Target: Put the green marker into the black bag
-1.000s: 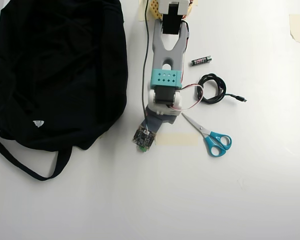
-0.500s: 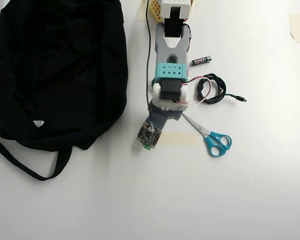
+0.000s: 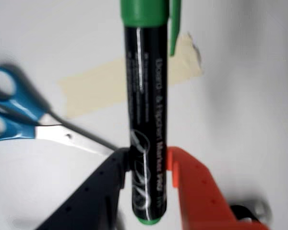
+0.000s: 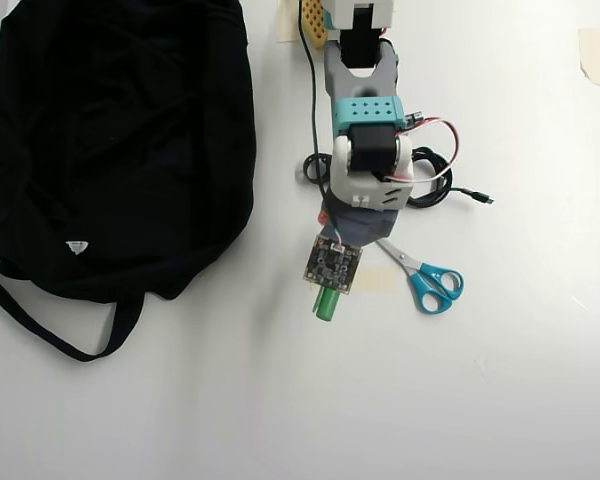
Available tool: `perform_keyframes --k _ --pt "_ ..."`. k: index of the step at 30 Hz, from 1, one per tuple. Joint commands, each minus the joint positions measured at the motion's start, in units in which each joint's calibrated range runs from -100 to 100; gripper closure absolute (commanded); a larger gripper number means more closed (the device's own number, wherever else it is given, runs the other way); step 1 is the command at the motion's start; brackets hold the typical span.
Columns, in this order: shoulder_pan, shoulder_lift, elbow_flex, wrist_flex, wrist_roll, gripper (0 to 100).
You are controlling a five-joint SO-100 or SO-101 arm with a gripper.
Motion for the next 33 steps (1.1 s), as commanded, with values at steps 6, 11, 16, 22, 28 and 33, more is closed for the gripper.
perform_keyframes --k 6,11,16,22,28,33 --pt "0.3 -15.8 11.4 0.5 1.8 98" --pt "0.0 -23.3 20.0 0.3 2.5 98" --pt "-0.9 -31.4 28.3 0.3 3.8 98" --pt "-0.9 -38.6 36.8 0.3 6.1 98" --pt "-0.9 -43.8 43.7 0.2 8.8 98" --pt "-1.0 -49.2 50.3 0.2 9.4 98"
